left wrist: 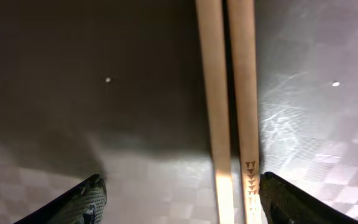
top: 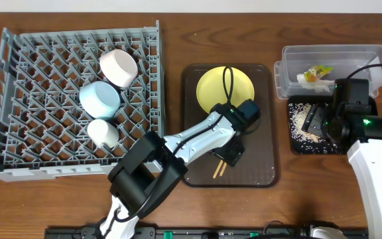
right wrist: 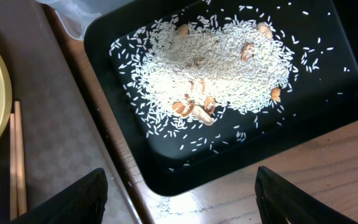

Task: Sort waste into correct bins and load items into the dishwasher rack
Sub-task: 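Reach the left gripper to the chopsticks and grasp one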

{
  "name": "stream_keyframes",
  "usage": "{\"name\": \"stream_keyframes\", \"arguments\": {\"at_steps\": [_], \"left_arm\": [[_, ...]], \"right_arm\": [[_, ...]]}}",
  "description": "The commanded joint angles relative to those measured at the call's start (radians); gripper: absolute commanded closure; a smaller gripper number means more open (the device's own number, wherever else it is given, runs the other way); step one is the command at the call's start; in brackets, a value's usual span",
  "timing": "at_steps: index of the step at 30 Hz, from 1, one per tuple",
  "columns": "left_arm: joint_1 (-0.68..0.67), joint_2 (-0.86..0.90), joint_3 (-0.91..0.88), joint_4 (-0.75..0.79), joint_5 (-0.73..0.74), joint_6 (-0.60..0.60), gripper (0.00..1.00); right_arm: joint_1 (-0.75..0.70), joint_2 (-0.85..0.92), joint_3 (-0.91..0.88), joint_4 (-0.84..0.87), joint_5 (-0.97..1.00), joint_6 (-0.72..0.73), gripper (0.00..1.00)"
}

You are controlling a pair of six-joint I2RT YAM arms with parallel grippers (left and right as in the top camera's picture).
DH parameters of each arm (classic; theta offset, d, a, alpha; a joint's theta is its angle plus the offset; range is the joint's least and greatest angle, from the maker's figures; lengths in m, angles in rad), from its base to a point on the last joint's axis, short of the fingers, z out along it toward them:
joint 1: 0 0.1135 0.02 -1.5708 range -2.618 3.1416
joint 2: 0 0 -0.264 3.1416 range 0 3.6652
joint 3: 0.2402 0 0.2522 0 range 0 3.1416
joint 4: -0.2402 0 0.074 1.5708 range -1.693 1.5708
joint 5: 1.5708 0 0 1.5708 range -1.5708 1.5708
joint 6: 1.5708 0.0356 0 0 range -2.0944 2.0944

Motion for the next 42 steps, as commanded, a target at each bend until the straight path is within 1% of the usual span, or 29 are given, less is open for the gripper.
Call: {"name": "stream_keyframes", "arguments": {"at_steps": [1,8,13,19,31,42], "left_arm": [[0.003,-0.018,-0.007,-0.018,-0.033,-0.002,0.20],[0.003,-0.037,-0.007,-0.020,-0.039,-0.003,0.20],[0.007,-0.060,-0.004,-0.052,-0.041,0.013,0.20],[0.032,-0.106,-0.004,-0.011,-0.058,0.013,0.19],[0.035,-0.085,-0.019,0.044,-0.055,-0.014,0.20],[0.035,-0.011,-0.021,0.056,-0.059,-0.014,0.20]], "right_arm": [[-0.006,-0.014,0.007,-0.002,0.013,-0.002,0.26],[-0.006,-0.014,0.007,-0.002,0.013,-0.002,0.26],[-0.006,-0.014,0.007,-0.004,0.013,-0.002,0.26],[-0.006,-0.014,0.007,-0.003,0.013,-0.001,0.25],[-0.006,-0.014,0.007,-0.008,0.010,-0.001,0.25],[-0.006,-0.014,0.007,-0.016,0.010,-0.001,0.25]]}}
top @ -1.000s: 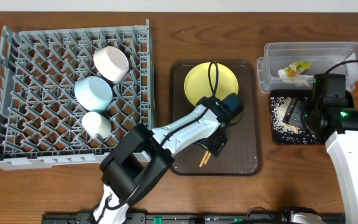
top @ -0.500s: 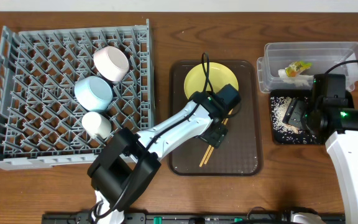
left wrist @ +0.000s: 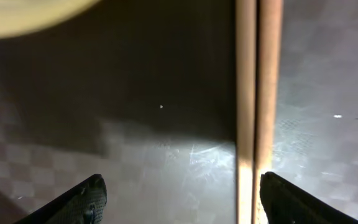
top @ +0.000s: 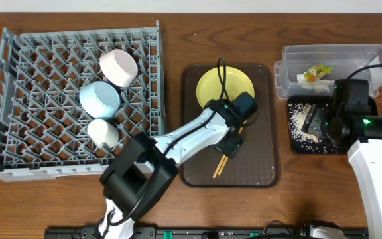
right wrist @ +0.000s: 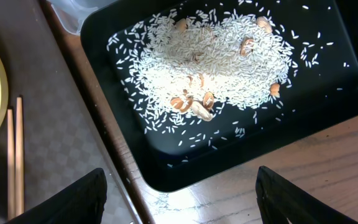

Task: Sort waste into correct bins and load items into the dishwasher rack
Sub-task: 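Reach the left gripper to the chopsticks and grasp one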

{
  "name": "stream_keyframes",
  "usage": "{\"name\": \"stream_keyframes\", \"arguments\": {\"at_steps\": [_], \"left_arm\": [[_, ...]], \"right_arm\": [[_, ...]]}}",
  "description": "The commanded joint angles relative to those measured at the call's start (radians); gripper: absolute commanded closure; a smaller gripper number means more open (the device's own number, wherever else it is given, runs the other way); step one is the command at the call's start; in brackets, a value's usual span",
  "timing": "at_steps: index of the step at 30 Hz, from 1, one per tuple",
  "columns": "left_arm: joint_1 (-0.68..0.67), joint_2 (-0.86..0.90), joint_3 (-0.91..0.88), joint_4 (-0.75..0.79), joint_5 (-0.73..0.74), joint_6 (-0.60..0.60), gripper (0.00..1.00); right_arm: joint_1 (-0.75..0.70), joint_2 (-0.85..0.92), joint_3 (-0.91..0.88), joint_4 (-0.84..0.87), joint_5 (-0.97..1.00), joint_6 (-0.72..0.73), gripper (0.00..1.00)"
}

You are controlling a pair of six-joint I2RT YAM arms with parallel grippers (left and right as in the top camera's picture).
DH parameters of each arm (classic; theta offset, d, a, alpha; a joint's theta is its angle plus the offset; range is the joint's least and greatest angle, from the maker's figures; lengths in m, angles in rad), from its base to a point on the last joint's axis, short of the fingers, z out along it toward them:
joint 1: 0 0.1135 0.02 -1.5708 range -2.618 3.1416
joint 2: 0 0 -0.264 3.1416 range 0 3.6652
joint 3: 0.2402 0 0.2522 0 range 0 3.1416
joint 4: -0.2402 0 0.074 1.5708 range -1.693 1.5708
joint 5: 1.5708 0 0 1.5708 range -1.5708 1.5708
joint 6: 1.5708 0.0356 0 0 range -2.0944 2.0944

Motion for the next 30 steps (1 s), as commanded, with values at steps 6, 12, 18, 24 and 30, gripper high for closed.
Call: {"name": "stream_keyframes", "arguments": {"at_steps": [6,12,18,24,30], "left_arm": [[0.002,0.056,-0.011,0.011,-0.022,-0.013,0.20],[0.002,0.080,-0.013,0.004,-0.022,-0.014,0.20],[0.002,0.080,-0.013,-0.012,0.045,-0.013,0.54],[0.002,0.078,-0.011,-0.027,0.147,-0.013,0.71],[0.003,0.055,-0.009,-0.080,0.158,-0.013,0.81]], "right_arm": [[-0.006,-0.014,0.007,-0.008,0.010,-0.001,0.25],[-0.006,-0.014,0.007,-0.009,0.010,-0.002,0.25],[-0.006,-0.014,0.007,-0.009,0.010,-0.001,0.25],[-0.006,-0.014,0.007,-0.012,0.010,-0.001,0.25],[-0.006,-0.014,0.007,-0.017,0.010,-0.001,0.25]]}}
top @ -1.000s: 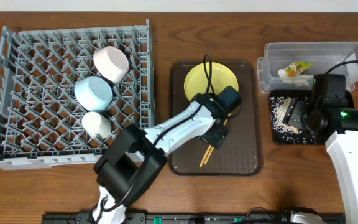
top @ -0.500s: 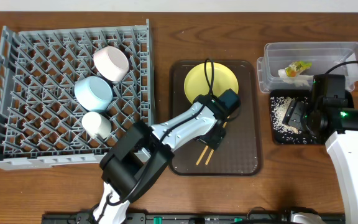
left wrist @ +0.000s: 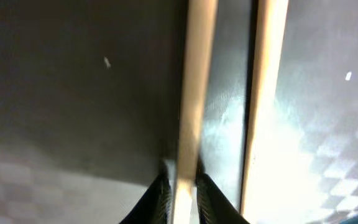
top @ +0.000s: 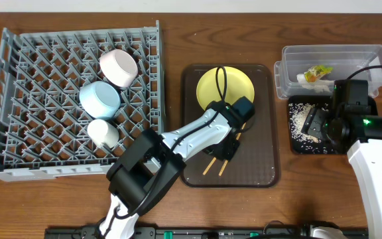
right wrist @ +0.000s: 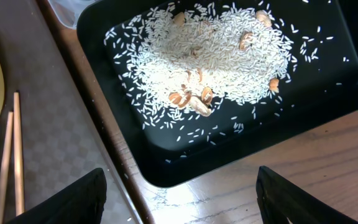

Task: Sort waste into correct bins and load items into the dishwasher rack
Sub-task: 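Reach the left gripper to the chopsticks and grasp one, then carry the chopstick to the rack and drop it in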

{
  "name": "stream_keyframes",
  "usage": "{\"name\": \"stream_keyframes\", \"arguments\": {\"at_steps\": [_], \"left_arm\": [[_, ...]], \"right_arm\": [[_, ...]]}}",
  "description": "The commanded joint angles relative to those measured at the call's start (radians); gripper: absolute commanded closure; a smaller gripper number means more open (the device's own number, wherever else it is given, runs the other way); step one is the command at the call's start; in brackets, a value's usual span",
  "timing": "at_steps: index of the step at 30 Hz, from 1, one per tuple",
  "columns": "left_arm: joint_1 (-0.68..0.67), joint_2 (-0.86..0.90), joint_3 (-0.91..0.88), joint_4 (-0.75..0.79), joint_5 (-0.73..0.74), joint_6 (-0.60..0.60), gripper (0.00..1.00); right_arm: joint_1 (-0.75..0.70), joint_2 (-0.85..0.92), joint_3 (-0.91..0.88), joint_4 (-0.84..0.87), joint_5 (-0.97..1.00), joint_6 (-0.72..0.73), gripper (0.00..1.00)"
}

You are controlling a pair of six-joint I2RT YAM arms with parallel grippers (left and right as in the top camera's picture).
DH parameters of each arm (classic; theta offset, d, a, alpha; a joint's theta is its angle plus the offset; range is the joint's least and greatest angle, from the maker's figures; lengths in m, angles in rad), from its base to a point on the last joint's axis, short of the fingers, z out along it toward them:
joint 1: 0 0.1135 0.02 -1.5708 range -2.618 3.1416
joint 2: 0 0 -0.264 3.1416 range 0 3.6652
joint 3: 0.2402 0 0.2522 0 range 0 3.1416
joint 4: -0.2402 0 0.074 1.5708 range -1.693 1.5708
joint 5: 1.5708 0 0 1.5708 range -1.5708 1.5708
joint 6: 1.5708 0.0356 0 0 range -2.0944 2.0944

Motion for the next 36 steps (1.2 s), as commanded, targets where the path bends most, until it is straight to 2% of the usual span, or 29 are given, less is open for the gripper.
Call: {"name": "stream_keyframes", "arguments": {"at_steps": [1,5,7,10,16,22,26,29,32,36], "left_arm": [[0.002,0.005,-0.006,-0.022,0.030,0.005,0.85],[0.009,-0.069,-0.005,-0.040,0.016,0.006,0.88],[0.015,-0.124,-0.005,-0.052,-0.023,0.005,0.94],[0.031,-0.224,-0.005,-0.067,-0.080,0.006,0.94],[0.092,-0.396,-0.005,-0.118,-0.092,0.052,0.94],[0.210,-0.518,-0.005,-0.182,-0.268,0.051,0.94],[0.336,-0.537,-0.005,-0.164,-0.309,0.046,0.94],[0.431,-0.520,-0.006,-0.151,-0.304,-0.038,0.94],[0.491,-0.489,-0.007,-0.151,-0.290,-0.116,0.94],[0.522,-0.433,-0.008,-0.148,-0.234,-0.117,0.94]], "right_arm": [[-0.006,-0.014,0.007,-0.001,0.010,-0.001,0.25],[-0.006,-0.014,0.007,-0.001,0.010,-0.002,0.25],[-0.006,-0.014,0.007,-0.001,0.010,-0.002,0.25],[-0.006,-0.014,0.007,-0.001,0.010,-0.002,0.25],[-0.006,-0.014,0.007,0.000,0.010,-0.001,0.25],[-0.006,-0.014,0.007,0.004,0.010,-0.001,0.25],[-0.006,-0.014,0.007,0.004,0.010,-0.001,0.25],[-0.006,-0.014,0.007,0.004,0.010,-0.001,0.25],[-0.006,-0.014,0.007,0.004,0.010,-0.001,0.25],[-0.006,-0.014,0.007,0.010,0.010,-0.001,0.25]]}}
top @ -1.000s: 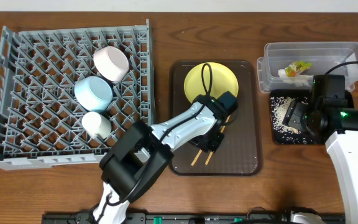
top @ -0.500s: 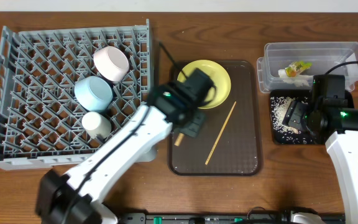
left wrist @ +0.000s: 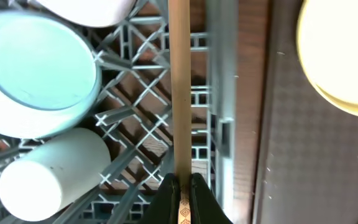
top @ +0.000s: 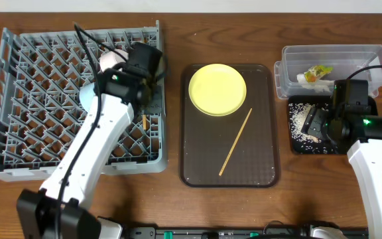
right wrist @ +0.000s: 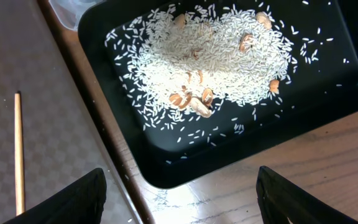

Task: Sort waste into correct bins and load items into the dishwasher rack
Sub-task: 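Carry the chopstick to the rack and drop it in, then reach the left gripper back and grasp the second chopstick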

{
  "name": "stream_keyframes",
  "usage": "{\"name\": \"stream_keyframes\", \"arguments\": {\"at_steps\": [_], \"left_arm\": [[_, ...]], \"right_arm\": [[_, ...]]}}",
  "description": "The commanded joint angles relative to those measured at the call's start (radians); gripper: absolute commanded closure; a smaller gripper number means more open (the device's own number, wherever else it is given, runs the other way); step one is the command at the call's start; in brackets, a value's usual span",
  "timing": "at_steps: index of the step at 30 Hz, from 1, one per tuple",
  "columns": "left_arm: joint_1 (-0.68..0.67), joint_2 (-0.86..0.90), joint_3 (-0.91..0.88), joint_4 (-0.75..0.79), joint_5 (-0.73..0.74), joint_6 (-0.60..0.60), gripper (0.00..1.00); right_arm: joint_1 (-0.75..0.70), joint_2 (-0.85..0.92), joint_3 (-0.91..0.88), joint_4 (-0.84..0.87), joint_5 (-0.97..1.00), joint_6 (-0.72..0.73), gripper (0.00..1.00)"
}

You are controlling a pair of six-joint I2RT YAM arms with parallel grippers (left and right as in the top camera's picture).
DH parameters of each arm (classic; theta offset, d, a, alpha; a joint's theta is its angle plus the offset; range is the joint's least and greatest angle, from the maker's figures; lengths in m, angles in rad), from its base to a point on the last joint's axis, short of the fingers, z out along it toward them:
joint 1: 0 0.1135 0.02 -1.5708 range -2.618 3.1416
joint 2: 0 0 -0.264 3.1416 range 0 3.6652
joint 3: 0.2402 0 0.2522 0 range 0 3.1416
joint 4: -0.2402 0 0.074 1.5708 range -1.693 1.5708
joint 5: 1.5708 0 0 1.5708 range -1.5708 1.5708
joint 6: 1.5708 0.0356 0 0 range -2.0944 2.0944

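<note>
My left gripper (left wrist: 180, 190) is shut on one wooden chopstick (left wrist: 179, 87) and holds it over the right side of the grey dishwasher rack (top: 18, 153). In the overhead view its lower end (top: 144, 121) pokes out among the rack's ribs. A second chopstick (top: 235, 141) lies slanted on the brown tray (top: 197, 169), below the yellow plate (top: 217, 89). My right gripper (right wrist: 179, 205) is open above the black tray of rice and nut bits (right wrist: 229, 62), nothing between its fingers.
In the rack lie a white cup (top: 111, 60), a light blue bowl (left wrist: 36, 74) and a small white cup (left wrist: 51, 174). A clear bin (top: 330, 60) with wrappers stands at the back right, behind the black tray (top: 297, 143).
My left gripper has gone from the brown tray to the rack's right side, carrying one chopstick. The other chopstick stays alone on the tray, and the yellow plate shows whole. The right arm is unmoved.
My left gripper stood open low over the pair of chopsticks on the brown tray, first near their lower end, then nearer the plate. Then it was shut on one chopstick there. Now that chopstick hangs over the rack. The right gripper stayed open over the rice throughout.
</note>
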Motion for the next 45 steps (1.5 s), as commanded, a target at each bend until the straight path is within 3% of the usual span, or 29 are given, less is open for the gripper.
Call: {"name": "stream_keyframes", "arguments": {"at_steps": [1,11,12,13,20,31,45], "left_arm": [[0.009,0.062,-0.002,0.000,0.031,-0.037,0.94],[0.008,0.192,-0.002,0.003,0.087,-0.030,0.93],[0.008,0.201,-0.002,0.002,0.087,-0.030,0.87],[0.008,0.208,-0.002,0.002,0.087,-0.030,0.73],[0.008,0.173,0.007,-0.007,0.092,-0.030,0.45],[-0.144,0.080,0.009,0.112,0.277,0.016,0.44],[-0.487,0.327,0.000,0.300,0.274,0.019,0.45]], "right_arm": [[-0.006,-0.014,0.007,0.005,0.010,-0.001,0.25],[-0.006,-0.014,0.007,0.005,0.010,-0.001,0.25],[-0.006,-0.014,0.007,0.005,0.010,-0.001,0.25],[-0.006,-0.014,0.007,0.004,0.010,-0.002,0.24],[-0.006,-0.014,0.007,0.003,0.010,-0.002,0.24],[-0.006,-0.014,0.007,0.005,0.010,-0.001,0.24],[-0.006,-0.014,0.007,0.005,-0.006,-0.001,0.20]]}}
